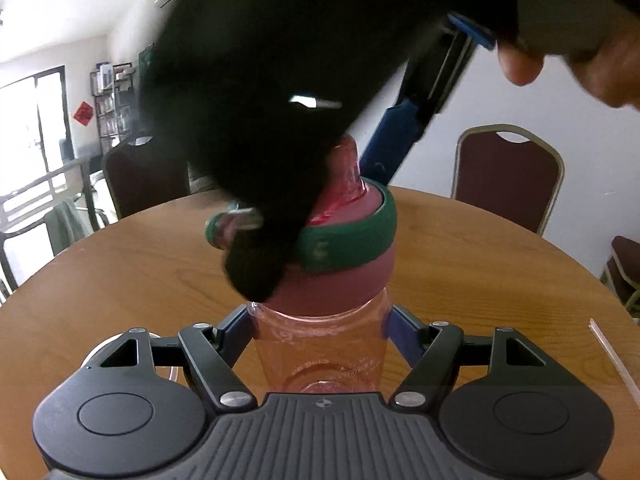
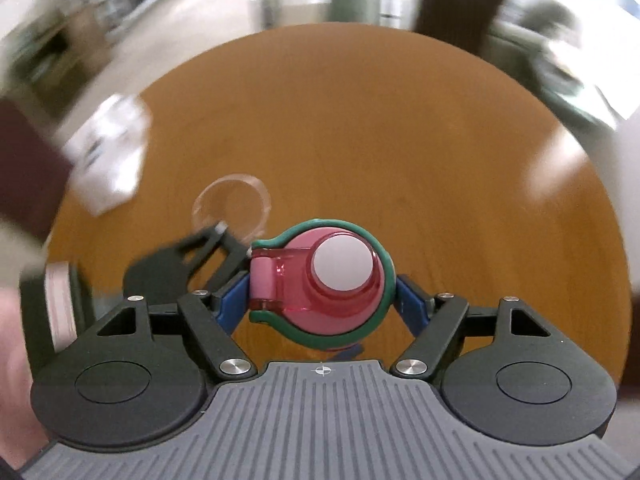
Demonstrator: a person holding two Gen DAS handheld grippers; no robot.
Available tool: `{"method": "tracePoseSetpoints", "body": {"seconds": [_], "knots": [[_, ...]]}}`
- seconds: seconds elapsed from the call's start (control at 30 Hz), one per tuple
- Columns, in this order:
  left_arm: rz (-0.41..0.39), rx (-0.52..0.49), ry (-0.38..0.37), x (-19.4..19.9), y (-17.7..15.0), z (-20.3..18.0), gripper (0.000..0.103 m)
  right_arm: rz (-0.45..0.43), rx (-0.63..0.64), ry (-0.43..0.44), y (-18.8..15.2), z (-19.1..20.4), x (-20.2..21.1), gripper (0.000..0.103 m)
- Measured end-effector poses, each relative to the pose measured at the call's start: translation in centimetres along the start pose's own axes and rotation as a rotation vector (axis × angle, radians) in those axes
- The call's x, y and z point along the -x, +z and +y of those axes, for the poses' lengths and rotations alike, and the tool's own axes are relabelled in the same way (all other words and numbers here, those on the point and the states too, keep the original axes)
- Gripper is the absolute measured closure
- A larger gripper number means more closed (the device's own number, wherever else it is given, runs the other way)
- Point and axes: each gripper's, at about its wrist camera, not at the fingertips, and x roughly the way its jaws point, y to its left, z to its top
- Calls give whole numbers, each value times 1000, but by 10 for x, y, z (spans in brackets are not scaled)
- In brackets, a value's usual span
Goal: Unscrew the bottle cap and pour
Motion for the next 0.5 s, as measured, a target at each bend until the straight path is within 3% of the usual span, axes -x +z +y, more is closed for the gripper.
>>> {"method": "tracePoseSetpoints", "body": {"seconds": [0.07,0.13,0.23,0.37,0.5], "knots": [[5,16,-16,0,0,2,32,-43,203,67,-10,-5,4,26],[8,21,-17,0,1,2,32,-48,232,122,-12,-14,5,24],[11,29,-13,2,1,2,32,-47,148,162,-8,-21,8,6],[11,30,-8,1,1,4,32,-128,-92,149,0,-20,17,4],[13,30,-4,-5,-1,4,32,-58,-287,11,14,-17,3,4]]}}
